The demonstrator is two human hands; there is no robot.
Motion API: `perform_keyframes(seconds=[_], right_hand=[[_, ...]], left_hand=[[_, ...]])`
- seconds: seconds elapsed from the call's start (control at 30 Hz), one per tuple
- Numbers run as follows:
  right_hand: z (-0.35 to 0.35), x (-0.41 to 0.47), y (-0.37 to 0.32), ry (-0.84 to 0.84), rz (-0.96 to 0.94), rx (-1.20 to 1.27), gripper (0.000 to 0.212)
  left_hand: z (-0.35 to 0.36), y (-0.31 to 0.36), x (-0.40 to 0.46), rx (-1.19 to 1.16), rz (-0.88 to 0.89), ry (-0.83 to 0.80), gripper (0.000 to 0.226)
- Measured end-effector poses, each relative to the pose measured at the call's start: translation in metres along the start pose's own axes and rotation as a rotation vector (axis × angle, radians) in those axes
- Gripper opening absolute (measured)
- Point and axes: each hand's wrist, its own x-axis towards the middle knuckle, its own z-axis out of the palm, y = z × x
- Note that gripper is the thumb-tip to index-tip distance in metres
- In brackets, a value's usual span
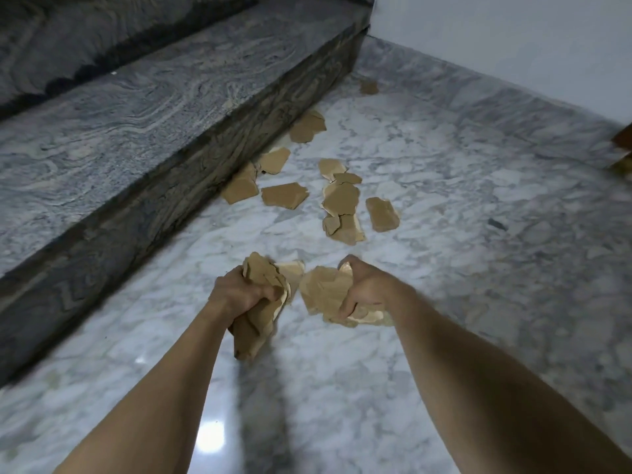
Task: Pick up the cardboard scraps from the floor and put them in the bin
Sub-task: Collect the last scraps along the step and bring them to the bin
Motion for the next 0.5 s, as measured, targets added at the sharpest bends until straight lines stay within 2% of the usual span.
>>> perform_keyframes(seconds=[0.1,0.17,0.33,0.4,0.47,0.5], right_hand=[[0.011,0.002,0.0,0.123,-0.014,-0.102,0.104],[0.011,-0.001,-0.002,0.159,-0.021,-0.155,0.094],[-0.01,-0.003,0.0,0.181,-0.04,0.058,0.091],[-0.023,-0.007,-0.001,0.222,-0.046,0.197,0.075],[-0.033,-0.015,-0.009,0.226,-0.045,0.307,0.048],[-0.035,-0.017,-0.014,0.233,-0.047,0.345,0.043]], left_hand=[[-0.003,-0.01,-0.006,-0.015,0.017,0.102,0.073],[-0.004,-0.012,-0.007,-0.081,0.053,0.125,0.074],[-0.009,-0.018,-0.006,-0.188,0.109,0.092,0.058],[-0.012,-0.022,-0.008,-0.224,0.121,0.077,0.054],[-0.014,-0.025,-0.01,-0.234,0.118,0.055,0.044],[-0.015,-0.025,-0.012,-0.231,0.107,0.033,0.038]])
